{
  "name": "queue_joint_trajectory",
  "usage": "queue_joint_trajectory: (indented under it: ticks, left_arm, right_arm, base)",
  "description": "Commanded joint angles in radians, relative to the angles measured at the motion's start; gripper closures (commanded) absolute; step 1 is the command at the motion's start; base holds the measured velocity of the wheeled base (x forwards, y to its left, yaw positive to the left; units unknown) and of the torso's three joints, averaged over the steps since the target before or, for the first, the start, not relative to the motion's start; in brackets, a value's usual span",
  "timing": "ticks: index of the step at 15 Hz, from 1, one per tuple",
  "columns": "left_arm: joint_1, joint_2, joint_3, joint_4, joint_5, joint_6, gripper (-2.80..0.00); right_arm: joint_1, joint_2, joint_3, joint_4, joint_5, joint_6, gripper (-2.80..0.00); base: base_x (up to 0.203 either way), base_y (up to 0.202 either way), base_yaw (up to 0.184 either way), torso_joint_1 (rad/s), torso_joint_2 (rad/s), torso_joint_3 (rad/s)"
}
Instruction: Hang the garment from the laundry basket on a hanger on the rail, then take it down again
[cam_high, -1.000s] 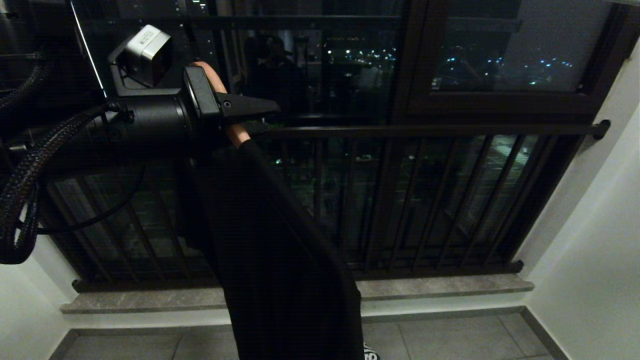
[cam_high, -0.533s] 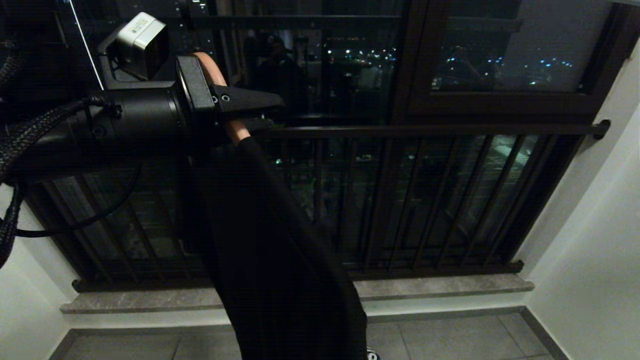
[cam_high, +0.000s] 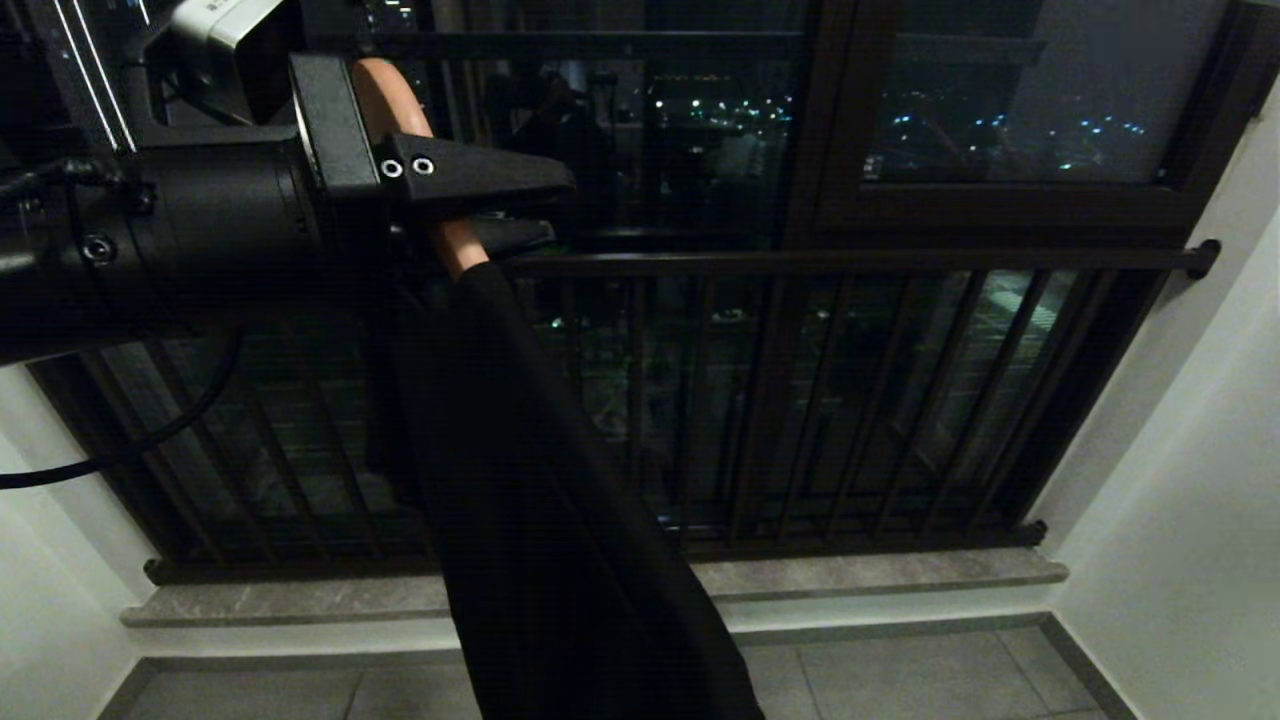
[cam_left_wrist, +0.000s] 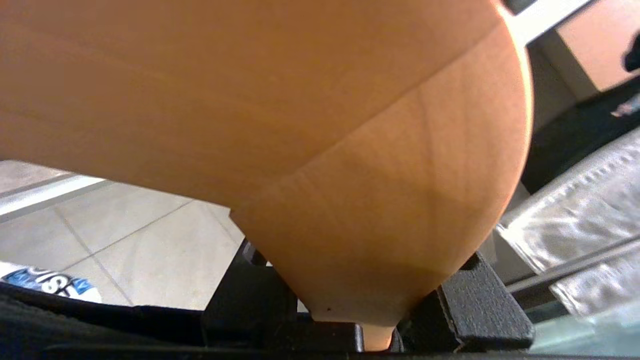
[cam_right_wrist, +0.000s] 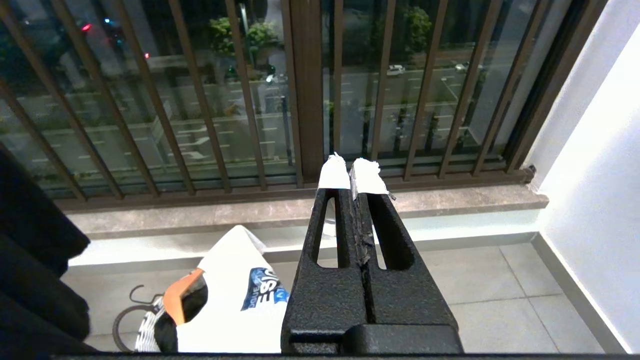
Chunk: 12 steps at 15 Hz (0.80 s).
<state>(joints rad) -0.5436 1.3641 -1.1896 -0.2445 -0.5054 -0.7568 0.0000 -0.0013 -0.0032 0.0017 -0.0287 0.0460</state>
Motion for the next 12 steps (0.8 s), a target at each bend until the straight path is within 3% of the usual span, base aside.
queue_joint_trajectory:
  ticks: [1, 6, 10, 12]
  left_arm:
    - [-0.009, -0.027, 0.0, 0.002, -0.002, -0.004, 0.0]
    - [-0.024, -0.07, 0.012, 0.047, -0.002, -0.003, 0.0]
    - [-0.024, -0.098, 0.05, 0.187, -0.001, 0.121, 0.0]
    - [-0.024, -0.127, 0.087, 0.188, 0.001, 0.138, 0.0]
  right_arm:
    - [0.0, 0.001, 0.0, 0.0, 0.0, 0.0, 0.0]
    - [0.0, 0.001, 0.0, 0.0, 0.0, 0.0, 0.0]
    - [0.0, 0.001, 0.0, 0.0, 0.0, 0.0, 0.0]
    - [0.0, 0.001, 0.0, 0.0, 0.0, 0.0, 0.0]
  base:
    - [0.0, 0.0, 0.0, 0.0, 0.0, 0.0]
    - [0.0, 0.0, 0.0, 0.0, 0.0, 0.0]
    - [0.0, 0.0, 0.0, 0.0, 0.0, 0.0]
    - [0.0, 0.0, 0.0, 0.0, 0.0, 0.0]
